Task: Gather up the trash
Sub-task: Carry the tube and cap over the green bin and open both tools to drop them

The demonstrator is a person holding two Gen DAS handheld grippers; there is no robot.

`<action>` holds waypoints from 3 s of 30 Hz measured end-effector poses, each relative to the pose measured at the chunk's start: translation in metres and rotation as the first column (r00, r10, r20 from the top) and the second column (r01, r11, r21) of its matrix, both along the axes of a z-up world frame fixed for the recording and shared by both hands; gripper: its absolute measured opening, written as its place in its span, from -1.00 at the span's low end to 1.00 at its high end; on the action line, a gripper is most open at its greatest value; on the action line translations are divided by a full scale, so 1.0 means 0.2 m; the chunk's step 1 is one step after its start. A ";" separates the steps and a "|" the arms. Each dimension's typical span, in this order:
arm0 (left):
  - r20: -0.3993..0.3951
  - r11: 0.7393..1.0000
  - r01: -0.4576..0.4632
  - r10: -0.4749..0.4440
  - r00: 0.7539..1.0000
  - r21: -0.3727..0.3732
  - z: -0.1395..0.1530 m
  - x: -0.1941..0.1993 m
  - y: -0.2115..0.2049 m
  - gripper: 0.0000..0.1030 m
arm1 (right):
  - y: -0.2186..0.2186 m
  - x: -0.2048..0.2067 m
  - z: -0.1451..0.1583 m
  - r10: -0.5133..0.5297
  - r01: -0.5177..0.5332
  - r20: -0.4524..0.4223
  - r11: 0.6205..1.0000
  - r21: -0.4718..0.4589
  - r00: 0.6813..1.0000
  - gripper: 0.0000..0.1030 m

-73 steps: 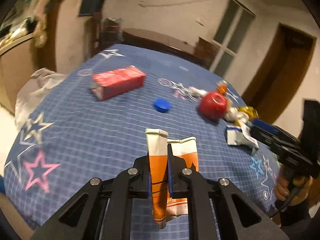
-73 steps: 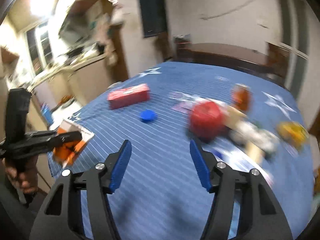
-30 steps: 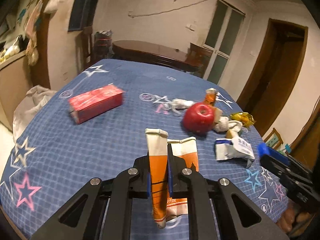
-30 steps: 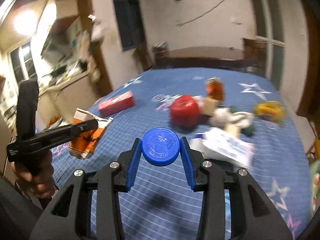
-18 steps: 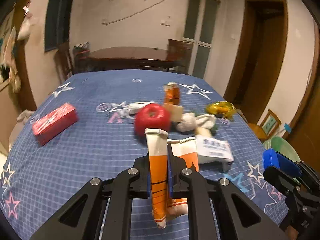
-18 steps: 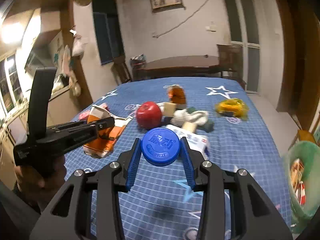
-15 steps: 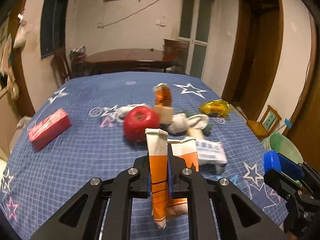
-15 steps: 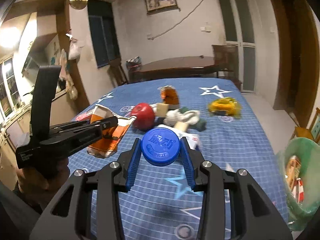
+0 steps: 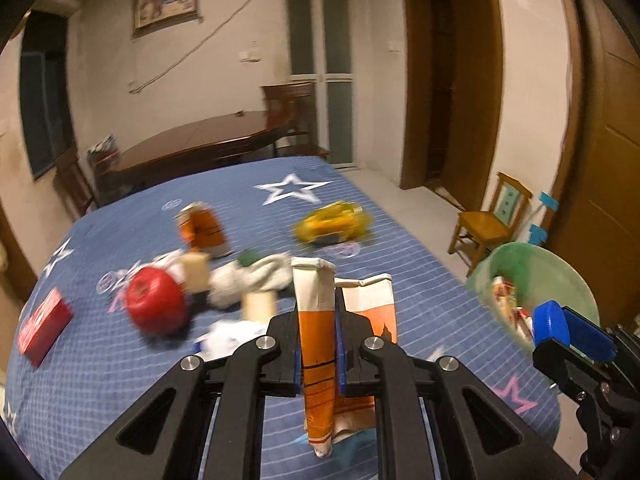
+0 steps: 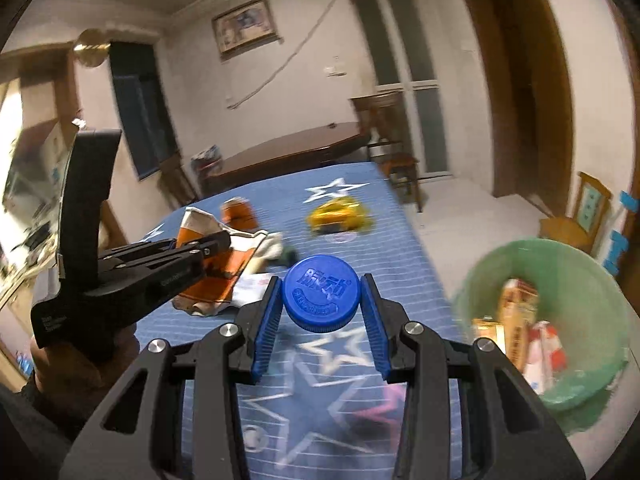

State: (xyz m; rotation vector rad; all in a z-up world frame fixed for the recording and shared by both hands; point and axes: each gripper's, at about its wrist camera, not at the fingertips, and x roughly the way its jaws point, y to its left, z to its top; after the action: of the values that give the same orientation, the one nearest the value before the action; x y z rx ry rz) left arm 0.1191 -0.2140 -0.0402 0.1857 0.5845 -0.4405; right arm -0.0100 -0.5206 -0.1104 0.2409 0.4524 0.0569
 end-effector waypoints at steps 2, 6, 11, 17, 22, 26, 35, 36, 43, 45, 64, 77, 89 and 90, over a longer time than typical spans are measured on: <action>0.006 0.999 0.034 -0.034 0.999 0.004 0.01 0.00 -0.11 -0.75 | -0.09 -0.03 0.00 -0.038 0.038 0.003 0.999 0.013 0.999 -0.26; 0.021 0.996 0.091 -0.091 0.996 0.020 0.01 -0.01 -0.29 -0.75 | -0.23 -0.09 0.01 -0.125 0.125 0.009 0.992 -0.004 0.992 -0.26; 0.030 0.988 0.153 -0.154 0.988 0.033 0.02 -0.02 -0.48 -0.75 | -0.38 -0.15 0.02 -0.222 0.222 0.010 0.975 -0.029 0.975 -0.26; 0.038 0.974 0.222 -0.224 0.974 0.051 0.01 -0.04 -0.70 -0.75 | -0.51 -0.18 0.03 -0.316 0.316 0.011 0.946 -0.078 0.949 -0.26; 0.038 0.961 0.266 -0.269 0.962 0.069 -0.02 -0.06 -0.82 -0.75 | -0.59 -0.17 0.03 -0.360 0.359 0.011 0.926 -0.118 0.933 -0.26; 0.029 0.954 0.290 -0.293 0.956 0.081 -0.05 -0.06 -0.90 -0.75 | -0.64 -0.17 0.02 -0.388 0.384 0.003 0.913 -0.140 0.922 -0.26; 0.009 0.941 0.325 -0.327 0.945 0.090 -0.10 -0.05 -0.97 -0.75 | -0.66 -0.17 -0.01 -0.428 0.415 -0.033 0.890 -0.191 0.903 -0.26; 0.008 0.940 0.328 -0.330 0.944 0.092 -0.11 -0.05 -0.97 -0.75 | -0.66 -0.17 -0.01 -0.430 0.416 -0.034 0.889 -0.191 0.902 -0.26; 0.003 0.937 0.335 -0.337 0.941 0.098 -0.13 -0.03 -0.99 -0.75 | -0.65 -0.17 -0.01 -0.434 0.418 -0.042 0.886 -0.199 0.900 -0.26; 0.001 0.936 0.336 -0.338 0.941 0.101 -0.14 -0.03 -0.99 -0.75 | -0.64 -0.17 0.00 -0.438 0.421 -0.041 0.884 -0.203 0.898 -0.26; -0.131 0.841 0.539 -0.529 0.838 0.050 -0.20 0.05 -1.04 -0.75 | -0.72 -0.13 0.02 -0.413 0.391 -0.080 0.898 -0.202 0.907 -0.26; -0.126 0.810 0.586 -0.581 0.804 0.001 -0.17 0.11 -1.15 -0.75 | -0.81 -0.06 -0.02 -0.427 0.395 -0.132 0.894 -0.211 0.895 -0.26; -0.064 0.835 0.546 -0.543 0.837 0.061 -0.14 0.14 -1.11 0.40 | -0.85 0.03 -0.05 -0.409 0.375 -0.165 0.904 -0.205 0.897 0.10; -0.057 0.838 0.542 -0.539 0.840 0.064 -0.13 0.13 -1.10 0.40 | -0.84 0.03 -0.05 -0.408 0.374 -0.166 0.905 -0.203 0.898 0.10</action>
State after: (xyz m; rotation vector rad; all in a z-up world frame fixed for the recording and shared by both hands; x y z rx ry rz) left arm 0.1460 -0.4331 -0.0662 0.4243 0.5815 -0.9768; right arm -0.0046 -0.6888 -0.1211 0.1699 0.6039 -0.4058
